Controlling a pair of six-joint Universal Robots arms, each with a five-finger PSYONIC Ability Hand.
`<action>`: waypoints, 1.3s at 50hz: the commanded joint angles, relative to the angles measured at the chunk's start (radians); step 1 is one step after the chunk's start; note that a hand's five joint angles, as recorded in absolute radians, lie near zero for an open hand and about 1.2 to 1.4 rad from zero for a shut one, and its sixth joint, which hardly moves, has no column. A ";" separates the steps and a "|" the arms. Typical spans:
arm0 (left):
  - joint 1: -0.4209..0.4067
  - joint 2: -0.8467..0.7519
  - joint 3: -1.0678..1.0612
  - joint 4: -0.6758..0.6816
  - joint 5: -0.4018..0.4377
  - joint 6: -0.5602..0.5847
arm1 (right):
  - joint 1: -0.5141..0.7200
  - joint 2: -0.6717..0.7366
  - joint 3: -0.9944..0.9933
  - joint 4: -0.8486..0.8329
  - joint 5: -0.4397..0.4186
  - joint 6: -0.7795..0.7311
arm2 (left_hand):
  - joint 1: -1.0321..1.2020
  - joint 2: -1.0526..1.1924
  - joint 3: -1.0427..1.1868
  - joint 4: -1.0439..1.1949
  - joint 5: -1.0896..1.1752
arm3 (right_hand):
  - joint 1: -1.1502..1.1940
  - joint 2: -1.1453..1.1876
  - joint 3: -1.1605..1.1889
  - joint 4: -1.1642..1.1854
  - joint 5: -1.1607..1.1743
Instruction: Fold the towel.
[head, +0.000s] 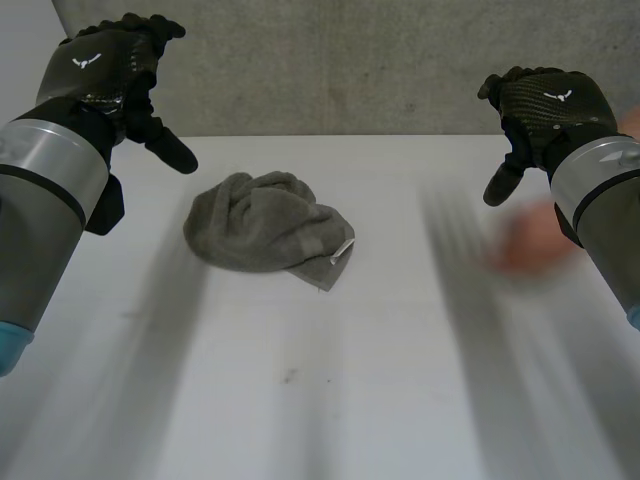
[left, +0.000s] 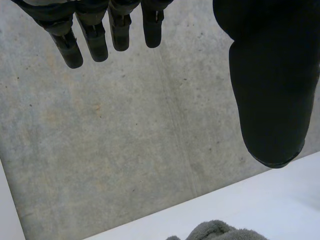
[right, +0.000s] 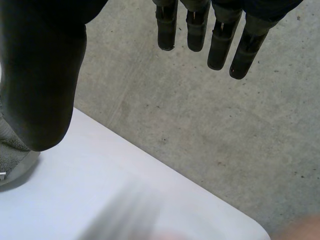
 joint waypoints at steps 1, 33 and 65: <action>0.011 -0.095 0.030 0.013 0.001 0.003 | 0.002 0.000 -0.001 0.000 -0.012 0.001 | 0.018 0.022 0.020 0.020 -0.004 | -0.047 -0.072 -0.065 -0.080 -0.055; 0.016 -0.856 0.368 0.295 0.123 0.511 | -0.009 0.148 0.008 -0.025 -0.207 -0.002 | 0.053 0.057 0.055 0.055 0.031 | -0.047 -0.072 -0.065 -0.080 -0.055; -0.174 -0.309 -0.235 0.113 0.121 0.091 | 0.011 0.269 -0.003 -0.132 -0.337 0.001 | 1.218 1.222 1.221 1.221 1.196 | -0.047 -0.072 -0.065 -0.080 -0.055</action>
